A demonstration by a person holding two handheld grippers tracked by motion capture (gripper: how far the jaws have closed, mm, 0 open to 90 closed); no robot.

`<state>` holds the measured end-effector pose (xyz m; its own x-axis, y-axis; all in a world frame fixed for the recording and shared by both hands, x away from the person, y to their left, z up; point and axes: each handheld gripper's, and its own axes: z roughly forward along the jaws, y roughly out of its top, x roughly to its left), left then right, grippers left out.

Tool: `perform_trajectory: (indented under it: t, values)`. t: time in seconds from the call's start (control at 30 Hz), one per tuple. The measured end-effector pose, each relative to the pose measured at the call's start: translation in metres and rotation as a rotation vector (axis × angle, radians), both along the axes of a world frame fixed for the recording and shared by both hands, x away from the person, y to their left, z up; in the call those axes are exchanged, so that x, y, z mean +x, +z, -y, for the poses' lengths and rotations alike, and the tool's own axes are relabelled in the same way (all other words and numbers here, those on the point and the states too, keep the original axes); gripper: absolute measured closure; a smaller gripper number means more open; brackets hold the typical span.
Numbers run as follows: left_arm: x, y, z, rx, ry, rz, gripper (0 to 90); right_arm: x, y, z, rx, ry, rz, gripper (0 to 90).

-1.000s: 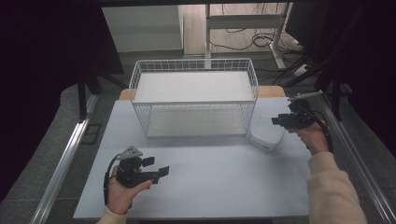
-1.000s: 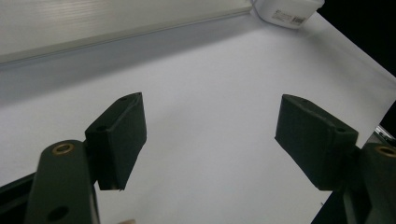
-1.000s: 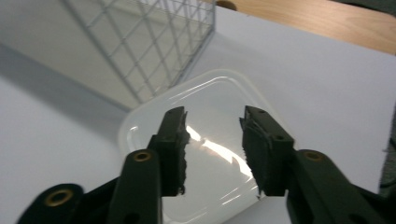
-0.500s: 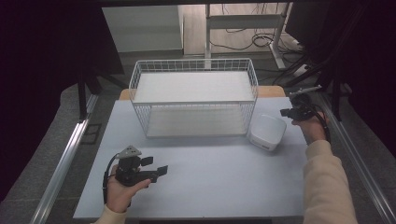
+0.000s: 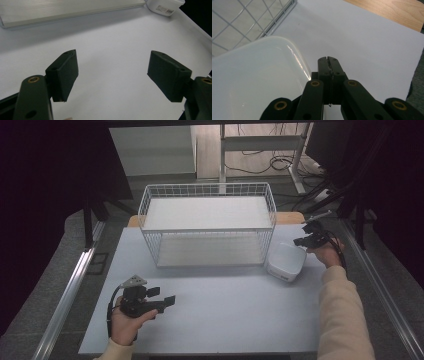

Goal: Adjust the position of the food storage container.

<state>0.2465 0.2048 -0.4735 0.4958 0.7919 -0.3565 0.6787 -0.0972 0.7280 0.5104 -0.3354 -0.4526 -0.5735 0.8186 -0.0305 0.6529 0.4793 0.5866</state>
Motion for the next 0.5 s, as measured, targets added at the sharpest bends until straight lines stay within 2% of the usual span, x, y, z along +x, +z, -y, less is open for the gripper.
perform_trajectory:
  t: [0.17, 0.23, 0.43, 0.5]
  values:
    - [0.0, -0.001, 0.001, 0.002, -0.001, -0.002, 24.1, -0.007, 0.001, -0.005, -0.02, 0.036, -0.038, 89.8]
    - [0.001, -0.002, 0.003, 0.011, 0.0, -0.004, 24.2, -0.016, 0.001, -0.009, -0.034, 0.043, -0.06, 89.8]
    - [0.0, -0.001, 0.007, 0.018, -0.008, 0.001, 24.2, -0.04, -0.001, -0.012, -0.014, 0.059, -0.079, 89.8]
    - [0.0, 0.0, 0.009, 0.016, -0.014, 0.002, 24.2, -0.049, -0.001, -0.014, -0.008, 0.086, -0.081, 89.8]
